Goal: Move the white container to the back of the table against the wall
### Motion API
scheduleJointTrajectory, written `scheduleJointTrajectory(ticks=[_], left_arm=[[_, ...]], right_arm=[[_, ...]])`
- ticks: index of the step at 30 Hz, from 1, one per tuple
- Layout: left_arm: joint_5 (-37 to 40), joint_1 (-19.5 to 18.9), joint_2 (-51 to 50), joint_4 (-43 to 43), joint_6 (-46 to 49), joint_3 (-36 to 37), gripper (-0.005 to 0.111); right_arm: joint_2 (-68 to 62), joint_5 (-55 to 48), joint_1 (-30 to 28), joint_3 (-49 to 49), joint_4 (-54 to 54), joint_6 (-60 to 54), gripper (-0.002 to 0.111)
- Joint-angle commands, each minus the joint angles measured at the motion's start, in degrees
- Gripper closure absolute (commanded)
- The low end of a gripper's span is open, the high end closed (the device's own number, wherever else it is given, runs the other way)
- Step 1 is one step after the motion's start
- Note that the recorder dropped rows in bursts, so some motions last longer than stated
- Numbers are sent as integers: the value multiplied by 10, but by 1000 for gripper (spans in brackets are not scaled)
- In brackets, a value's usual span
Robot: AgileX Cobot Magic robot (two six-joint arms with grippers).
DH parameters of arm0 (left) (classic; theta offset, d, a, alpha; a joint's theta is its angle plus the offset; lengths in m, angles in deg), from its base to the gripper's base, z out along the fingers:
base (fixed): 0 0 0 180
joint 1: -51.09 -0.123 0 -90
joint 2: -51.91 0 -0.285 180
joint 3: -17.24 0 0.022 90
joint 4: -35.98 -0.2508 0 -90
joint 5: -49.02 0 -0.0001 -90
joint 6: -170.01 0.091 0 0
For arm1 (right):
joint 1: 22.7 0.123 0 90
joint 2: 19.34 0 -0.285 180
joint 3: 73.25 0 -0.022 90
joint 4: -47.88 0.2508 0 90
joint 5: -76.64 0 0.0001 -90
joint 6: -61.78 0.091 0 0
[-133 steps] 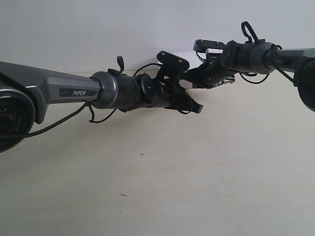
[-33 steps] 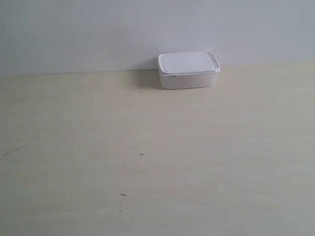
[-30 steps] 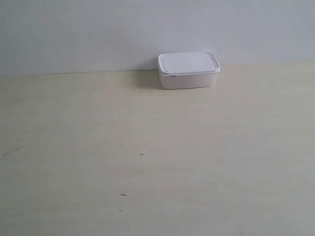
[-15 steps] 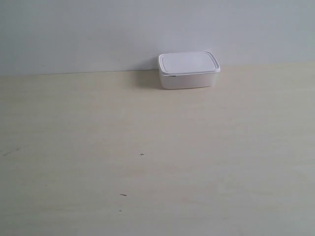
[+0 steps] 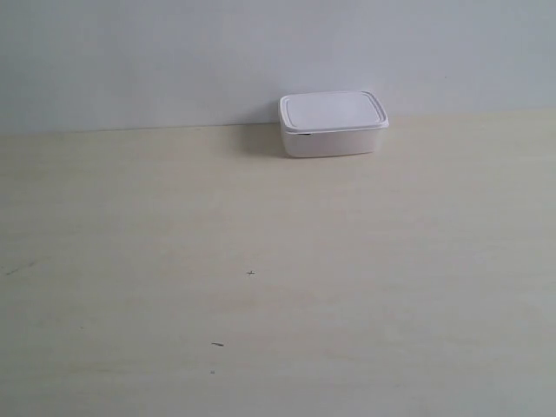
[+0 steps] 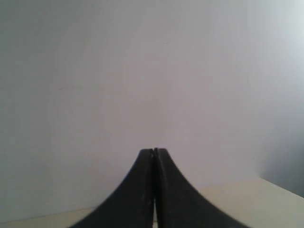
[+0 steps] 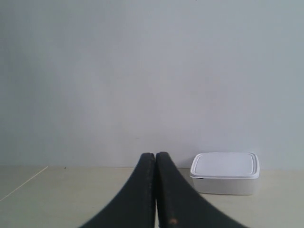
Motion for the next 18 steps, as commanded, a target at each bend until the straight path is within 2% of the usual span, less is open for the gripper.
scheduleJointTrajectory(ticks=[1, 5, 18], left_arm=[[3, -14, 9, 3, 1, 2, 107], [4, -28, 22, 7, -18, 2, 107], [5, -28, 26, 7, -21, 2, 107]], right_arm=[[-2, 1, 1, 4, -1, -4, 108], [-2, 1, 1, 4, -1, -4, 108], [-2, 1, 1, 4, -1, -4, 108]])
